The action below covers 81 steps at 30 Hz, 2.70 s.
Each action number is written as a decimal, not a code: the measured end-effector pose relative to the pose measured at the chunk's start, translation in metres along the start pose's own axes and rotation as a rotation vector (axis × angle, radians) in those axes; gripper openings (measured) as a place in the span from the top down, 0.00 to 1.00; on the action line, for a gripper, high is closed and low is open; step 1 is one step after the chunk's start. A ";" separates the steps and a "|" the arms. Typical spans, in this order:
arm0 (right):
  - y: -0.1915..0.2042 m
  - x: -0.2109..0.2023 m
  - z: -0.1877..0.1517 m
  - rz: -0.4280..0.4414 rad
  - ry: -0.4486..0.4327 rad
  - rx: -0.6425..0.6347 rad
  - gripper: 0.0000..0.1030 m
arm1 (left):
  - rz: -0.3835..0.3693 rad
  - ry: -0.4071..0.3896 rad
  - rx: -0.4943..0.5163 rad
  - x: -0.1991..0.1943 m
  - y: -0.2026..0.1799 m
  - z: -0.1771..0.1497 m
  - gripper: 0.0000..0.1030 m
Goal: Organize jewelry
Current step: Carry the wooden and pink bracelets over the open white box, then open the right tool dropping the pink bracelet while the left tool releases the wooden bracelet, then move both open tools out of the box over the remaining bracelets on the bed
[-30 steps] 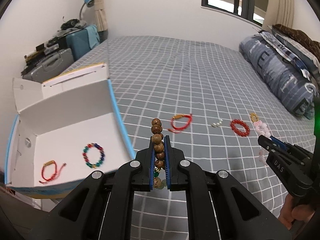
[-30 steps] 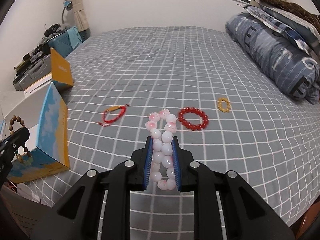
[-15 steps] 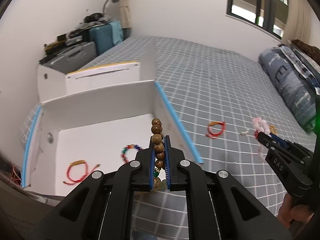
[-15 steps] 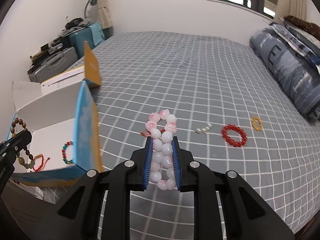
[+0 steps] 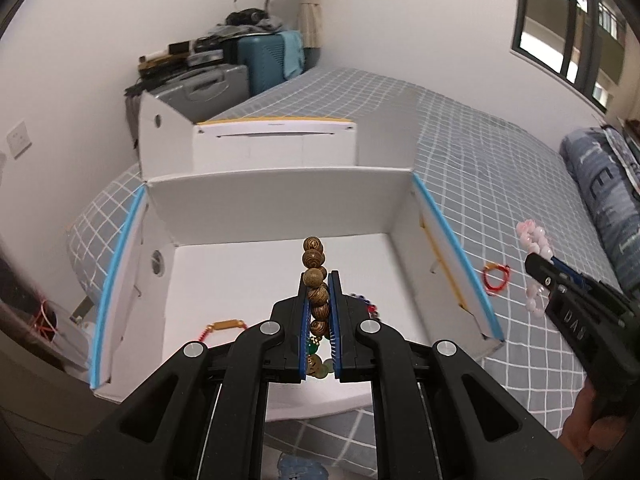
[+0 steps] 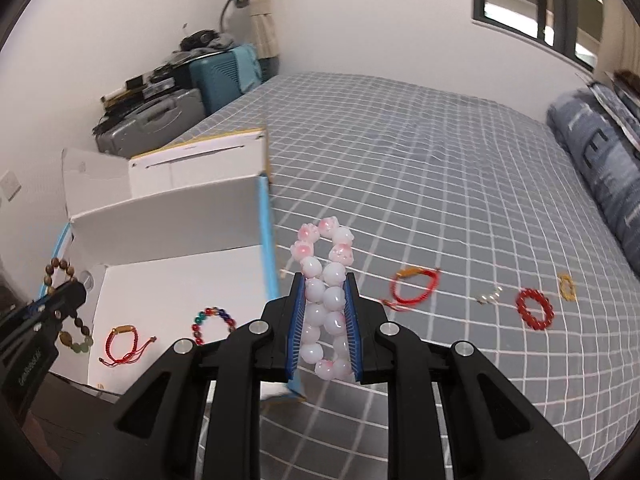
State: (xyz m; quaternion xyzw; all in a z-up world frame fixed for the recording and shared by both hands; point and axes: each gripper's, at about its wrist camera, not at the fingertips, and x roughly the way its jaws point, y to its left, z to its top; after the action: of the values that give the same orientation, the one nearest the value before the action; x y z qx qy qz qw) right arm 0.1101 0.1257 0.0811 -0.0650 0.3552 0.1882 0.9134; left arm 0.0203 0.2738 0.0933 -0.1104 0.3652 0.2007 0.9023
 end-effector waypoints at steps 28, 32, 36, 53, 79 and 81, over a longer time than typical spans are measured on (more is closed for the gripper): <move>0.109 0.095 -0.004 0.120 0.169 -0.137 0.83 | 0.136 0.152 -0.086 0.077 0.090 -0.005 0.93; 0.110 0.099 0.001 0.136 0.200 -0.131 0.82 | 0.149 0.165 -0.086 0.082 0.094 -0.007 0.93; 0.112 0.102 0.001 0.133 0.223 -0.137 0.82 | 0.159 0.167 -0.077 0.082 0.095 -0.007 0.93; 0.114 0.090 0.001 0.124 0.175 -0.142 0.47 | 0.163 0.142 -0.104 0.065 0.097 -0.002 0.45; 0.038 0.024 0.014 0.087 0.010 -0.047 0.07 | 0.126 0.019 -0.047 0.029 0.042 0.007 0.05; 0.029 0.019 0.013 0.076 0.005 -0.046 0.07 | 0.112 0.013 -0.041 0.026 0.033 0.008 0.05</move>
State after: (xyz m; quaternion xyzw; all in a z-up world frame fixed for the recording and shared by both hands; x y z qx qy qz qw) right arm 0.1197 0.1615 0.0788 -0.0729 0.3552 0.2308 0.9029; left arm 0.0273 0.3137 0.0788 -0.1096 0.3725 0.2575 0.8848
